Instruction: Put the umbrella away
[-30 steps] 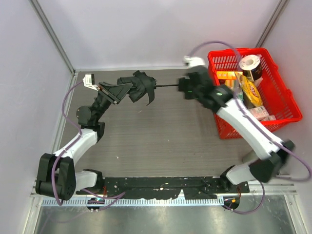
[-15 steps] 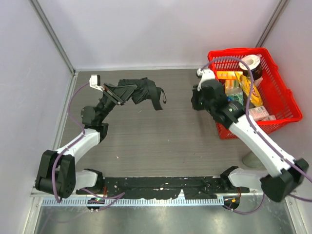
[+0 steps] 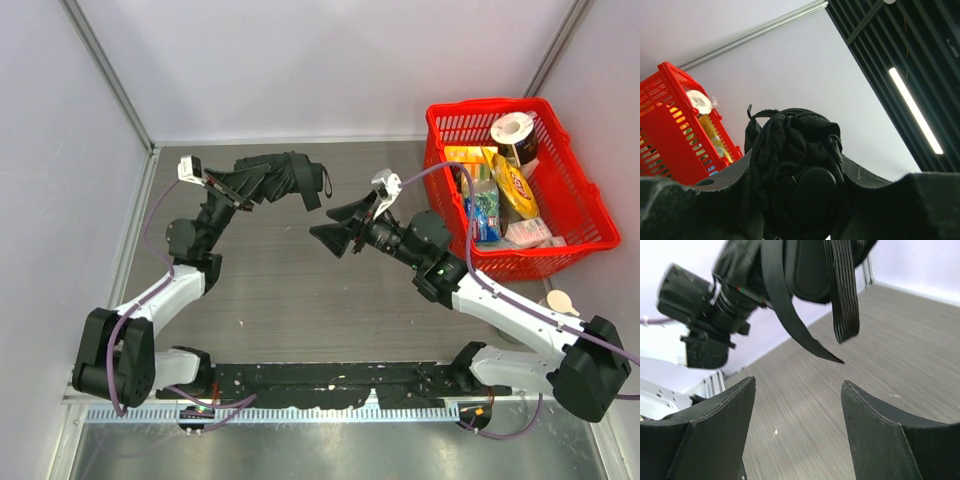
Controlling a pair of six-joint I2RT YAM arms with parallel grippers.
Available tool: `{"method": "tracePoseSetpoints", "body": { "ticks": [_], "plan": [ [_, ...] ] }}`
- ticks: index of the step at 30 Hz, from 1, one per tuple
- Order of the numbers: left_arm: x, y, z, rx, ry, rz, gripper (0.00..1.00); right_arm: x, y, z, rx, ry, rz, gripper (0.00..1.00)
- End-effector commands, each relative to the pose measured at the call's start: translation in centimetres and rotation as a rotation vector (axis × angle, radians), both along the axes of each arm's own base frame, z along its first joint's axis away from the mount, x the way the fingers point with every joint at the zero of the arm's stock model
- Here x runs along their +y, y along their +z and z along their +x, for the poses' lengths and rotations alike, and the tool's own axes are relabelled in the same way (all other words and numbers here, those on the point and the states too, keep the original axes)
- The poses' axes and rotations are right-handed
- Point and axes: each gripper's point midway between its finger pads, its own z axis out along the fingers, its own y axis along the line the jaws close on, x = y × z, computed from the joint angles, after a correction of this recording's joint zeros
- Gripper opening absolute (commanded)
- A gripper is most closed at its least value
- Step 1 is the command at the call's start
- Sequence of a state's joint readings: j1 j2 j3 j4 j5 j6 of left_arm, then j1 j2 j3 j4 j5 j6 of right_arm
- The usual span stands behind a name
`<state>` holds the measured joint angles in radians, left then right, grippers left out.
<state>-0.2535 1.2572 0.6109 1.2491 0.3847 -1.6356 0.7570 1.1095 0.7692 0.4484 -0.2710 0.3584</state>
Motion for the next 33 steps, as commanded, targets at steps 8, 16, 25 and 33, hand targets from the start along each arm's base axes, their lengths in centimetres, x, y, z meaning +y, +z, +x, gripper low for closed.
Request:
{"method": "tracePoseSetpoints", "body": {
  "ticks": [8,16,25,33],
  "plan": [
    [1.5,7.3,-6.0,-0.389,0.022,-0.071,0.00,-0.9,2.2,0.2,0.619,-0.032,0.287,0.70],
    [0.4,7.1,-6.1,-0.497,0.050,0.049,0.00,-2.3,1.3,0.6,1.312,-0.144,0.685,0.69],
    [-0.2,6.5,-6.3,-0.543,0.060,0.110,0.00,-0.7,2.7,3.2,1.609,-0.136,0.820,0.68],
    [-0.6,6.4,-6.6,-0.586,0.057,0.152,0.00,-0.1,1.3,2.1,1.724,-0.060,0.849,0.65]
  ]
}}
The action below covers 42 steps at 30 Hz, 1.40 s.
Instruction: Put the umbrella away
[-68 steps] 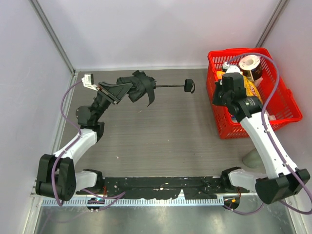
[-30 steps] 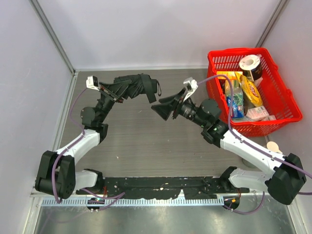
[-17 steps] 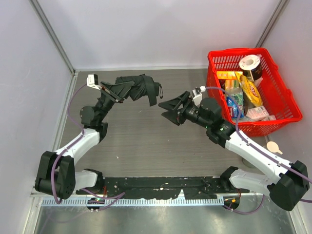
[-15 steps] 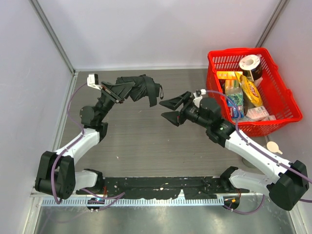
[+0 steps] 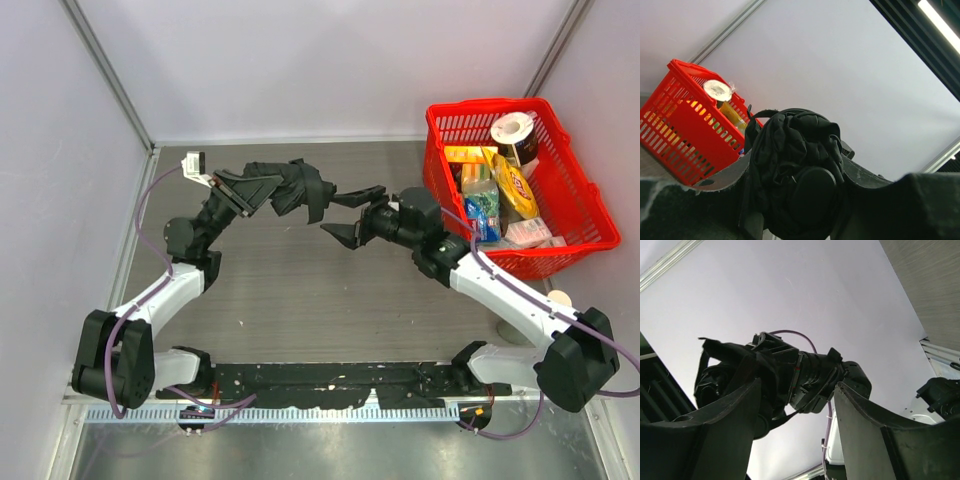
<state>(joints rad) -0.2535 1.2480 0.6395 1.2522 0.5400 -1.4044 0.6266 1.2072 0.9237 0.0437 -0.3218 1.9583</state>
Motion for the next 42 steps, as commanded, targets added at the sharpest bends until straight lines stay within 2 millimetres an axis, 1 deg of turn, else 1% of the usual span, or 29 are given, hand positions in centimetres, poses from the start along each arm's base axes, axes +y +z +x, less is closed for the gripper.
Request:
{"method": "tracePoseSetpoints", "body": {
  "ticks": [1,2,4,5,8,9,10,11,13,15,16,17,18,21,24,25,27,30,32,33,34,35,36,37,38,39,40,42],
  "plan": [
    [1.1,6.6,-4.7,-0.384,0.017,-0.062,0.00,0.6,1.2,-1.1,0.130,0.024,0.169,0.64],
    [1.0,6.6,-4.6,-0.383,0.017,-0.062,0.00,0.6,0.7,-1.2,0.142,0.028,0.161,0.63],
    [0.9,6.7,-4.4,-0.383,0.014,-0.063,0.00,1.0,0.5,-1.7,0.157,0.052,0.175,0.61],
    [0.9,6.8,-4.3,-0.390,0.018,-0.060,0.00,1.1,1.0,-1.7,0.138,0.059,0.200,0.60],
    [0.5,7.0,-4.3,-0.400,0.017,-0.063,0.00,1.5,1.5,-1.4,0.136,0.066,0.225,0.58],
    [0.4,7.0,-4.2,-0.398,0.013,-0.062,0.00,1.7,2.3,-1.2,0.120,0.072,0.244,0.54],
    [0.2,6.9,-4.2,-0.395,0.012,-0.061,0.00,2.0,2.2,-1.2,0.127,0.085,0.246,0.53],
    [0.1,6.7,-4.1,-0.389,0.010,-0.062,0.00,2.2,2.6,-1.3,0.121,0.097,0.253,0.53],
    [0.1,6.6,-4.0,-0.387,0.015,-0.063,0.00,2.3,2.7,-1.3,0.128,0.102,0.264,0.52],
    [-0.1,6.4,-3.8,-0.382,0.012,-0.058,0.00,2.1,2.6,-1.3,0.145,0.096,0.289,0.54],
    [-0.2,6.4,-3.7,-0.384,0.013,-0.058,0.00,2.0,2.8,-1.4,0.142,0.094,0.305,0.57],
    [-0.2,6.3,-3.7,-0.384,0.012,-0.056,0.00,1.9,2.4,-1.3,0.160,0.089,0.309,0.60],
    [-0.3,6.3,-3.5,-0.381,0.011,-0.056,0.00,1.9,2.5,-1.4,0.161,0.090,0.315,0.64],
    [-0.6,6.2,-3.5,-0.382,0.004,-0.052,0.00,1.5,1.9,-1.2,0.186,0.063,0.333,0.64],
    [-0.7,5.9,-3.4,-0.384,0.009,-0.046,0.00,1.3,2.2,-1.1,0.183,0.057,0.360,0.59],
    [-0.8,5.8,-3.3,-0.387,0.010,-0.040,0.00,1.4,2.3,-1.2,0.184,0.063,0.361,0.54],
    [-1.1,5.7,-3.2,-0.388,0.008,-0.034,0.00,1.3,2.4,-1.1,0.185,0.059,0.370,0.49],
    [-1.6,5.3,-2.9,-0.386,0.002,-0.026,0.00,1.3,2.5,-0.7,0.194,0.047,0.395,0.44],
    [-2.1,5.0,-2.9,-0.386,-0.011,-0.018,0.00,1.4,2.7,-0.6,0.197,0.051,0.406,0.44],
    [-2.3,4.9,-3.1,-0.388,-0.017,-0.016,0.00,1.4,2.9,-0.5,0.191,0.052,0.413,0.40],
    [-2.6,4.9,-3.1,-0.386,-0.021,-0.017,0.00,1.4,3.0,-0.5,0.189,0.053,0.416,0.35],
    [-2.7,4.8,-3.0,-0.384,-0.023,-0.016,0.00,1.5,3.0,-0.4,0.185,0.051,0.419,0.24],
    [-2.7,4.8,-3.0,-0.383,-0.022,-0.019,0.00,1.4,2.8,-0.4,0.188,0.048,0.420,0.19],
    [-2.7,4.8,-2.8,-0.376,-0.015,-0.026,0.00,1.3,2.9,-0.3,0.180,0.037,0.423,0.03],
    [-2.6,4.9,-2.8,-0.362,-0.016,-0.040,0.00,1.2,2.5,-0.3,0.183,0.031,0.420,0.01],
    [-2.6,5.1,-2.7,-0.350,-0.019,-0.055,0.00,1.0,2.5,-0.2,0.165,0.023,0.425,0.01],
    [-2.7,5.3,-2.8,-0.336,-0.026,-0.073,0.00,1.0,2.0,-0.2,0.158,0.016,0.413,0.01],
    [-2.8,6.1,-3.1,-0.295,-0.047,-0.135,0.00,1.3,1.4,0.0,0.126,0.019,0.385,0.01]
  ]
}}
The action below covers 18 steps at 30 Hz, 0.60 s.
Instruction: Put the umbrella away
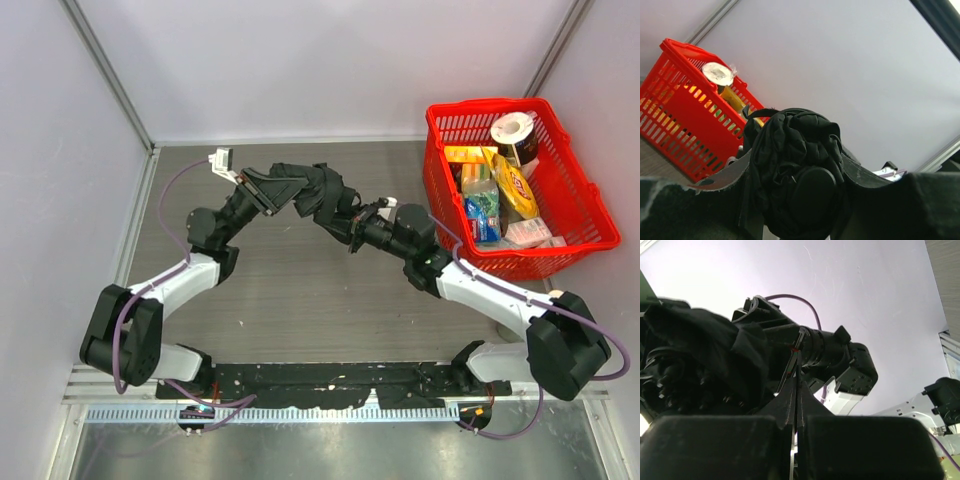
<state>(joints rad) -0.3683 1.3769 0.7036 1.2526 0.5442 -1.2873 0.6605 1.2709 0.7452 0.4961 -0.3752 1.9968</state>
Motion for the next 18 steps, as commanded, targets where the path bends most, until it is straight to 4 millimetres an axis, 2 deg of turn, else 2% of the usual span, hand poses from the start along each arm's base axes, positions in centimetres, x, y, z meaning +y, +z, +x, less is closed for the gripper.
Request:
{"method": "tracePoseSetpoints", "body": {
  "ticks": [1,2,3,4,5,6,7,8,9,10,11,14,18],
  "plan": [
    [1.4,8.7,-4.3,-0.246,-0.022,-0.254,0.00,-0.5,2.5,1.3,0.212,-0.029,0.226,0.01],
    [1.1,8.9,-4.4,-0.210,-0.042,-0.290,0.00,-0.2,1.9,1.8,0.204,-0.033,0.208,0.01],
    [0.8,9.0,-4.6,-0.176,-0.060,-0.320,0.00,0.2,2.6,1.7,0.146,-0.010,0.188,0.01],
    [0.5,9.0,-4.7,-0.151,-0.068,-0.343,0.00,0.8,2.1,2.0,0.131,-0.001,0.166,0.01],
    [0.3,9.2,-5.2,-0.150,-0.077,-0.355,0.00,1.3,3.5,1.9,0.058,0.027,0.174,0.01],
    [0.2,9.5,-5.7,-0.171,-0.079,-0.348,0.00,1.6,3.8,1.9,0.038,0.044,0.179,0.01],
    [0.4,9.4,-5.7,-0.193,-0.050,-0.339,0.00,1.6,5.0,1.7,0.006,0.051,0.200,0.01],
    [0.8,9.0,-5.6,-0.201,-0.013,-0.332,0.00,1.4,5.9,1.1,-0.015,0.056,0.207,0.01],
    [1.1,8.7,-5.5,-0.223,0.007,-0.309,0.00,1.3,5.4,1.1,-0.002,0.044,0.178,0.01],
    [0.9,8.4,-5.6,-0.254,0.004,-0.269,0.00,0.5,6.6,0.2,-0.034,0.038,0.181,0.01],
    [0.7,7.8,-5.4,-0.275,0.014,-0.235,0.00,0.3,5.2,0.3,-0.015,0.010,0.119,0.01],
    [0.0,6.1,-4.3,-0.343,0.072,-0.144,0.00,-1.0,3.6,-0.9,0.024,-0.025,0.000,0.01],
    [-0.5,4.2,-1.7,-0.418,0.199,-0.038,0.00,-1.0,2.0,-2.4,0.087,0.036,-0.026,0.01]
  ]
}}
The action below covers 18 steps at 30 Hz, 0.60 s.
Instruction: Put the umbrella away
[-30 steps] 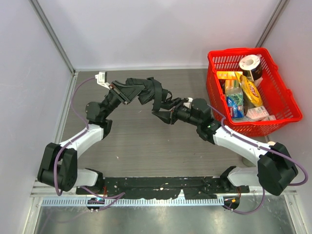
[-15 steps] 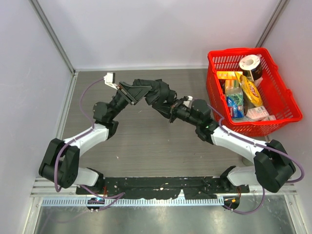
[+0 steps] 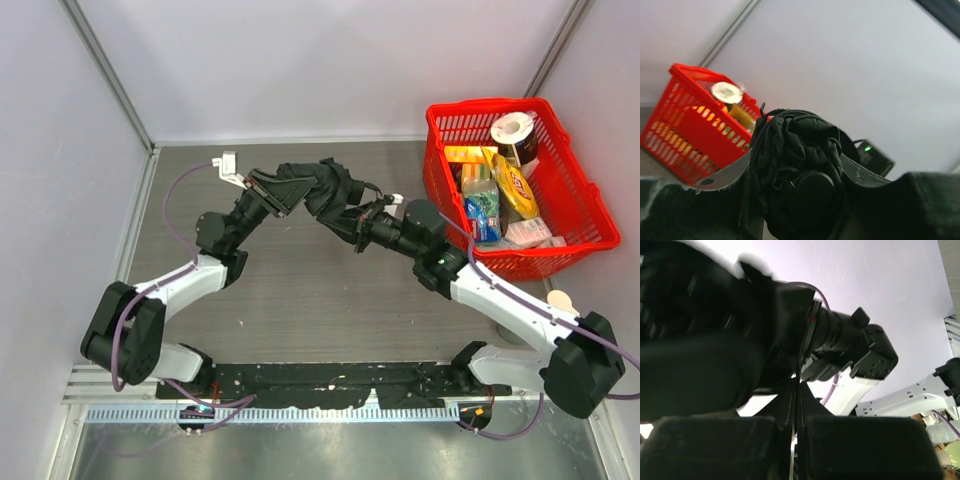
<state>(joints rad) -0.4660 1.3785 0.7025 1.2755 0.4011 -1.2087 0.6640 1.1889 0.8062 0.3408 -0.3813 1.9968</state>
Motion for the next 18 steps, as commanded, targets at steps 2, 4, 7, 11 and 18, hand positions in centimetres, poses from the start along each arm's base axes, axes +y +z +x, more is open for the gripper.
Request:
{"method": "tracePoseSetpoints", "body": {
  "ticks": [2,4,7,11,18],
  "plan": [
    [1.0,2.2,0.0,-0.398,0.209,0.057,0.00,-0.3,0.2,-1.6,0.068,0.043,-0.005,0.01],
    [0.6,1.5,0.8,-0.430,0.233,0.099,0.00,-0.3,1.1,-1.5,0.045,0.052,-0.001,0.01],
    [0.0,0.2,1.8,-0.452,0.240,0.142,0.00,-0.2,2.8,-0.3,-0.003,0.069,-0.004,0.01],
    [0.6,-0.9,4.4,-0.355,0.289,0.116,0.00,0.9,4.5,0.3,-0.070,0.093,-0.084,0.01],
    [2.8,2.2,4.9,-0.248,0.343,-0.060,0.00,1.6,1.3,0.0,-0.030,0.082,-0.105,0.01]
  ]
}}
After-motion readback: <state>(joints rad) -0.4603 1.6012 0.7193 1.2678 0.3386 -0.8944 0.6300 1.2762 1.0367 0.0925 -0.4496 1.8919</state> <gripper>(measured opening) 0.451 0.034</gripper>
